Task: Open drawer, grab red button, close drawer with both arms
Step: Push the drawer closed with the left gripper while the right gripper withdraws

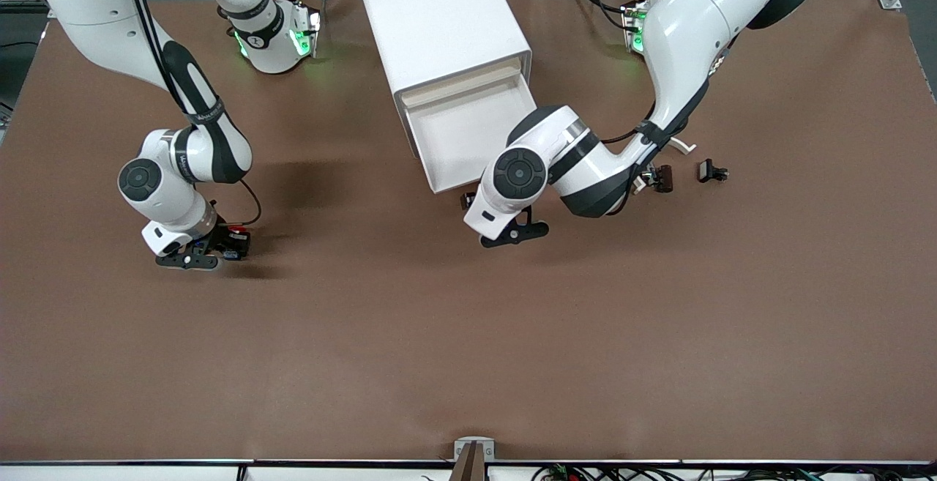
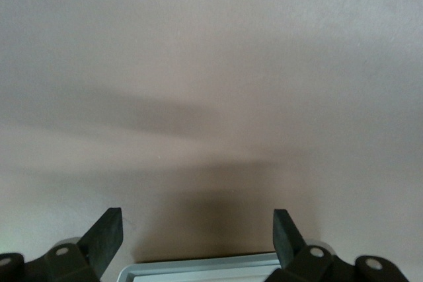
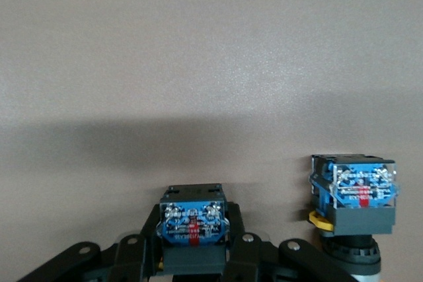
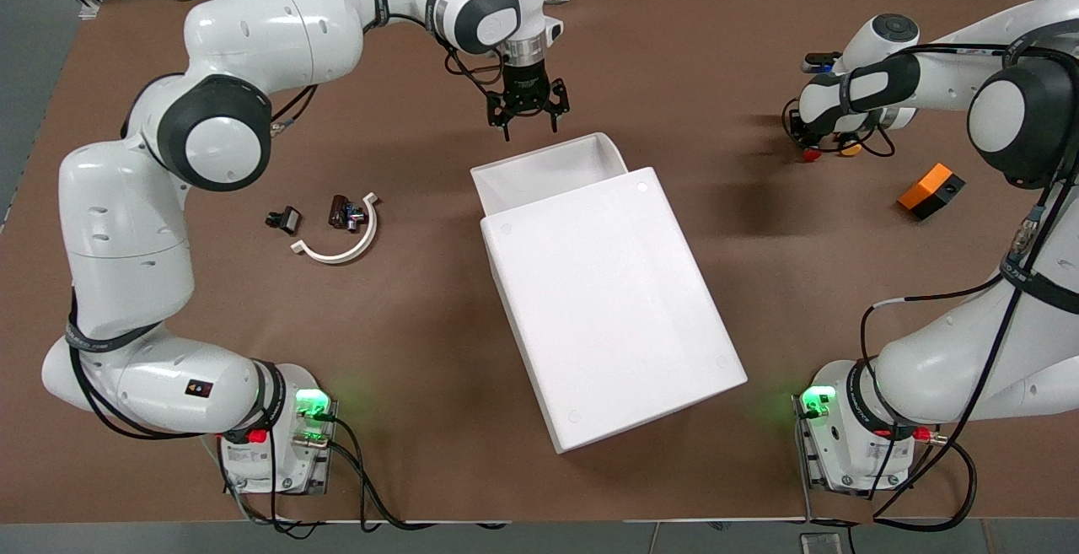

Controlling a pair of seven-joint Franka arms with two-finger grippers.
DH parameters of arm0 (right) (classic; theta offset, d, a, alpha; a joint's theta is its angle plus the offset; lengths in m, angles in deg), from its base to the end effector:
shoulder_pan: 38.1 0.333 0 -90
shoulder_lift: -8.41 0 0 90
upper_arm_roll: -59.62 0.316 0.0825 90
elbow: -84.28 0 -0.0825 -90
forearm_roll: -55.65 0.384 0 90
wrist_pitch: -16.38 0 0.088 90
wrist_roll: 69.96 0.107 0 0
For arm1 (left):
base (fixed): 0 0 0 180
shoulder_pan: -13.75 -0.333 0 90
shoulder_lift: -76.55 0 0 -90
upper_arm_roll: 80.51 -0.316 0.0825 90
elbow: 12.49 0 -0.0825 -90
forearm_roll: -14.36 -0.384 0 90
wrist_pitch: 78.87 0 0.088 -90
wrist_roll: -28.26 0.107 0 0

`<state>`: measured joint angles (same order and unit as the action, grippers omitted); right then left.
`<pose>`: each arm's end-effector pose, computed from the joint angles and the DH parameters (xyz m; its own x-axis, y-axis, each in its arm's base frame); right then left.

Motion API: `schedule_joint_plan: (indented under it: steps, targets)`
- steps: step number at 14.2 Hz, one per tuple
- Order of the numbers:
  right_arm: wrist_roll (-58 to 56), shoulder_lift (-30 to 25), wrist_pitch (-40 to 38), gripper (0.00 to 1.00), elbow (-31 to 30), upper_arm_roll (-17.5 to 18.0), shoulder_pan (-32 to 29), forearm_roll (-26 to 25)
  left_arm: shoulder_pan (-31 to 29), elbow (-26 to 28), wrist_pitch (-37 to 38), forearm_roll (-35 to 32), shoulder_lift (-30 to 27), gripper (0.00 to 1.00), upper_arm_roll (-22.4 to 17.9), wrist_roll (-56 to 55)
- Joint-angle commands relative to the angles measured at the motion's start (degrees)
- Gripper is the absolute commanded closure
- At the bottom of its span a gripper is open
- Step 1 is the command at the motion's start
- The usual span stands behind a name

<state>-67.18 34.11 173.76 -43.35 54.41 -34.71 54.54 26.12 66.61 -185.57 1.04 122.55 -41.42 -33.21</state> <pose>0.5528 -0.0180 0.1763 0.9960 -0.0505 0.0736 -0.0539 -0.9976 0.0446 0.5276 -0.4703 0.2962 0.9328 0.2007 -0.2995 0.2082 -0.9781 -0.0068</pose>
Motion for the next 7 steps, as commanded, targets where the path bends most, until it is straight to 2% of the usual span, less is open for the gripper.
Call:
schedule_joint_plan:
  steps: [1, 7]
  targets:
    - [-0.4, 0.1, 0.1, 1.00, 1.2, 0.7, -1.0, -0.3, -1.1, 2.9, -1.0, 0.7, -2.0, 0.00, 1.8, -1.4]
    - [-0.3, 0.5, 0.1, 1.00, 1.2, 0.9, -1.7, 0.1, -1.0, 4.5, -1.0, 2.9, -2.0, 0.00, 3.4, -5.5]
